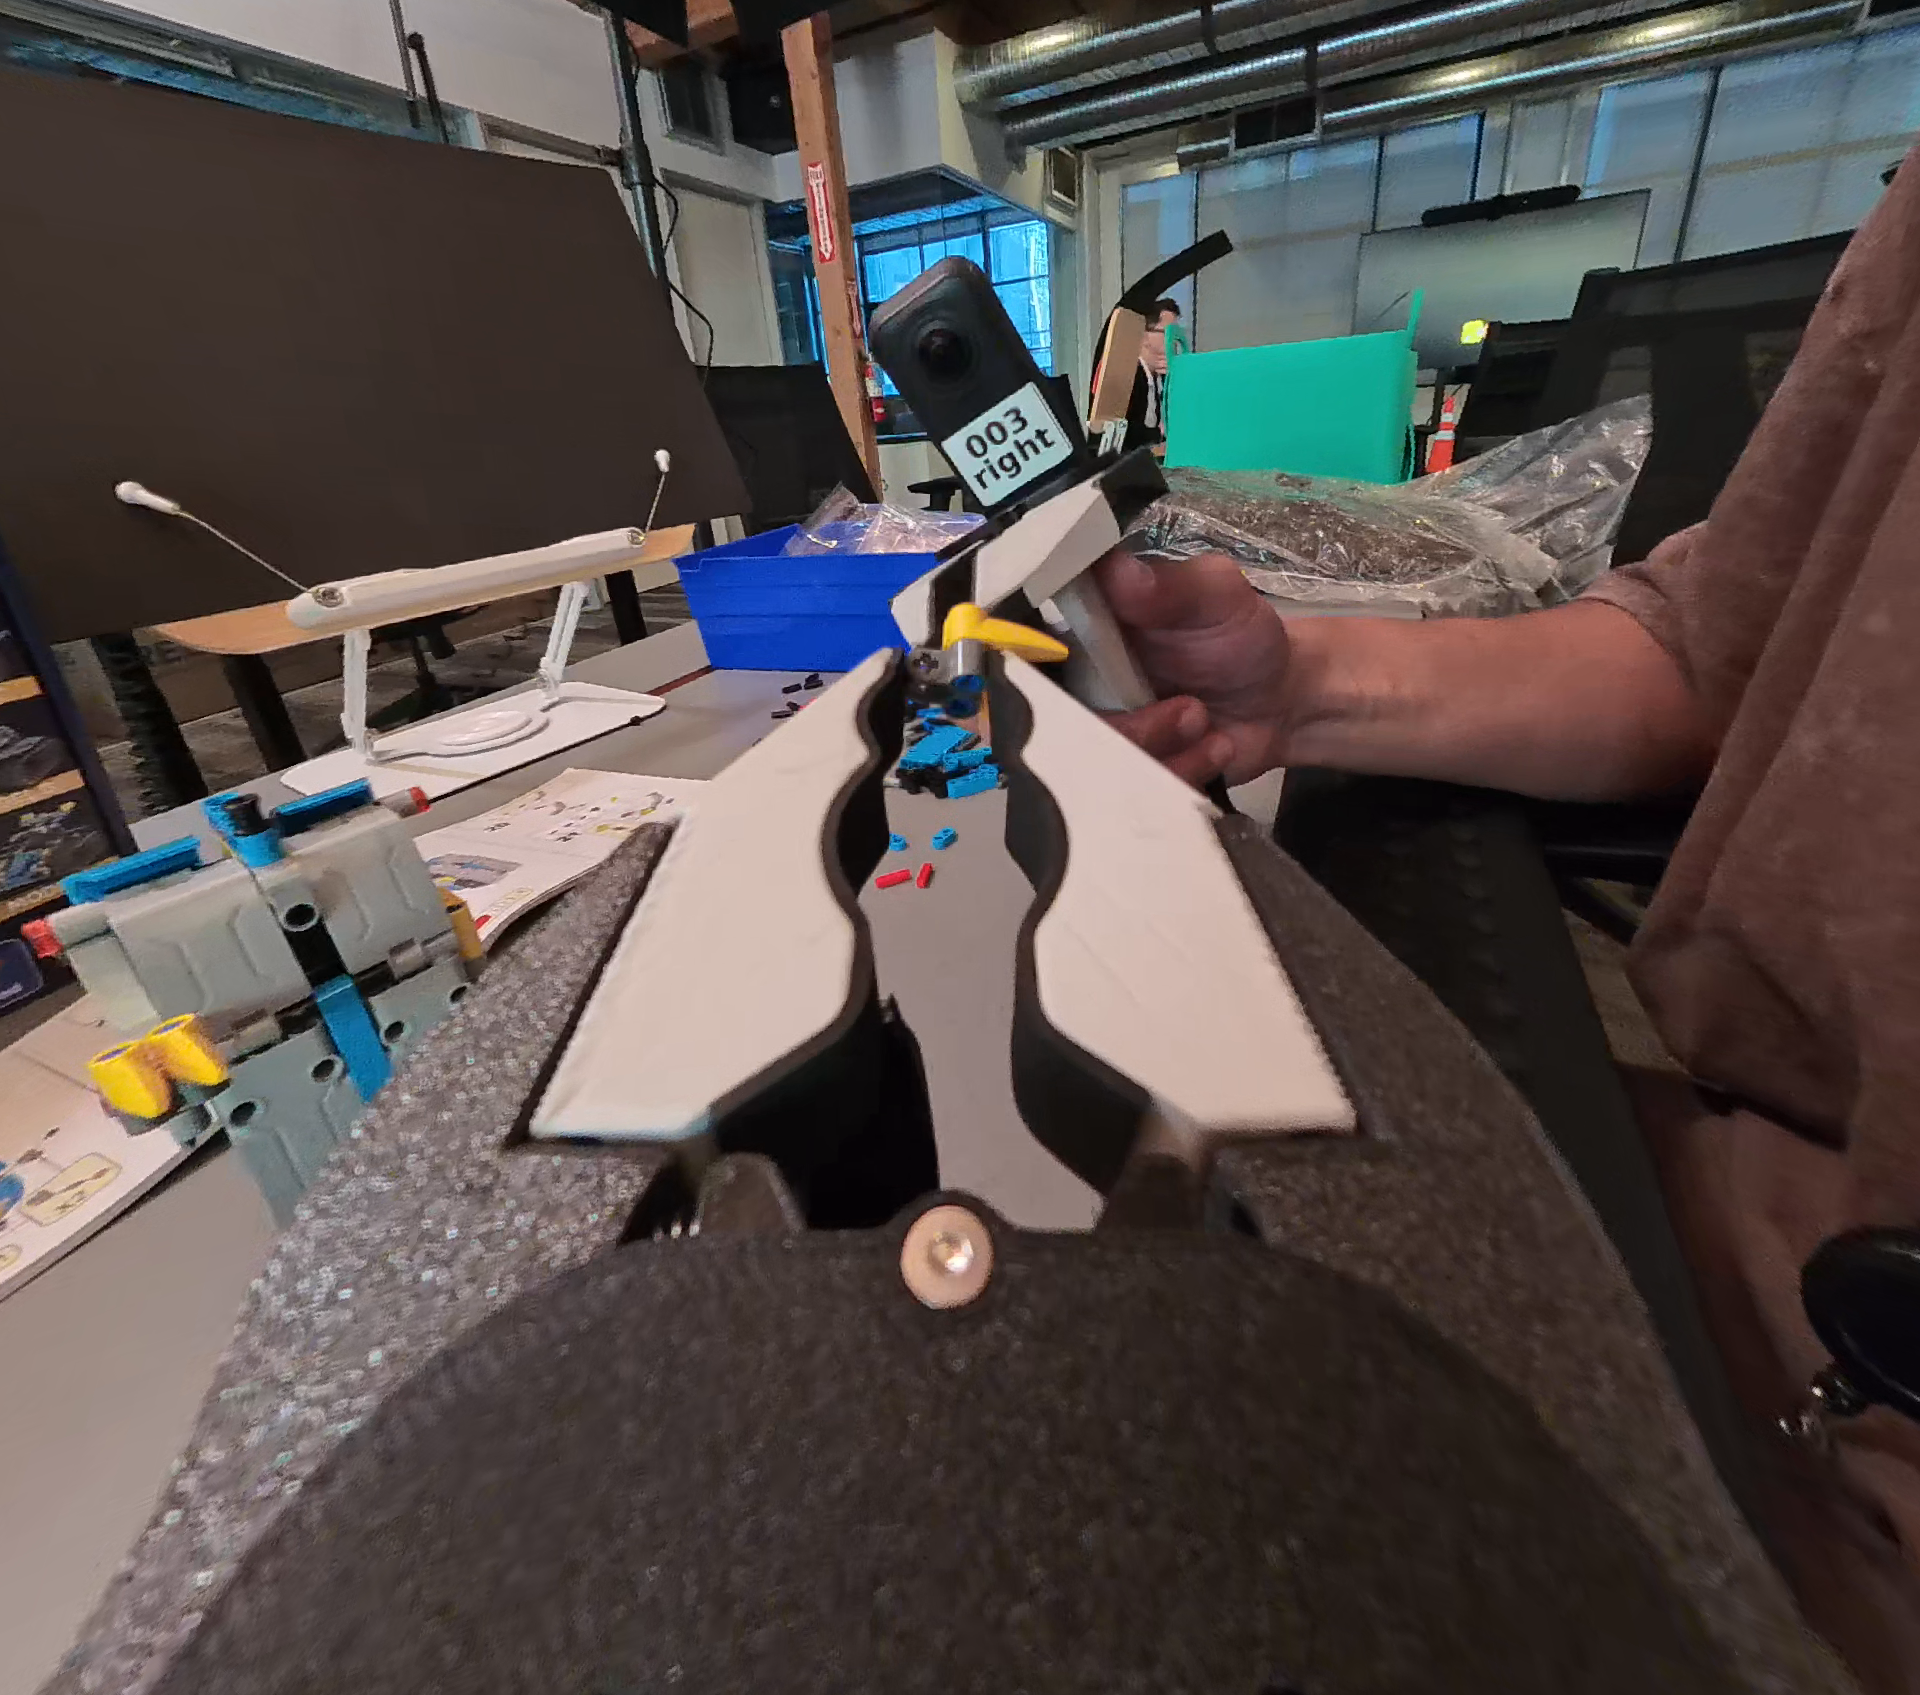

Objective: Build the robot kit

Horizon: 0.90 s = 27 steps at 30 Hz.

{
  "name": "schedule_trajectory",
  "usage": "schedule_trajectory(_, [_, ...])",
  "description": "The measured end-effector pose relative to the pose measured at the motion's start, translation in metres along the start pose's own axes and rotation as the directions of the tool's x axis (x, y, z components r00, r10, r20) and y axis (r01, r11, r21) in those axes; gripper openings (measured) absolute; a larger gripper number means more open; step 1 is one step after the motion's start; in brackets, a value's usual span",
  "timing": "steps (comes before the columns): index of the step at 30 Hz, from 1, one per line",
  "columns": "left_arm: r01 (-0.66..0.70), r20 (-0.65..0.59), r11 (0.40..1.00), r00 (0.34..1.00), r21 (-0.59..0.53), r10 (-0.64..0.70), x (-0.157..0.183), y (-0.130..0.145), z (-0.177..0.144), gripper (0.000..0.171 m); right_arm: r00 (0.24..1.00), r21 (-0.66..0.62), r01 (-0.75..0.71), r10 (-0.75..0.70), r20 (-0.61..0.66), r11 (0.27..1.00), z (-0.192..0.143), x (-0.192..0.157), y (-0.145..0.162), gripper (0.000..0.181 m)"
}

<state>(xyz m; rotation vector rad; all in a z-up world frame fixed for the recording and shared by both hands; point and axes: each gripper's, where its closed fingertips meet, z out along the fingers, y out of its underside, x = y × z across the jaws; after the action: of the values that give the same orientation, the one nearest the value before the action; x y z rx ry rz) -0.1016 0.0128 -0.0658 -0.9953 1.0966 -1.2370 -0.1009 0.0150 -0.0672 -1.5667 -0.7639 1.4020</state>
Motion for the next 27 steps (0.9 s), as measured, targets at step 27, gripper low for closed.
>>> schedule_trajectory(27, [0.092, 0.030, 0.976, 0.996, -0.195, -0.087, -0.021, 0.035, -0.002, 0.000, 0.954, -0.274, 0.042, -0.120, -0.274, 0.961, -0.012, 0.060, 0.049, 0.007])
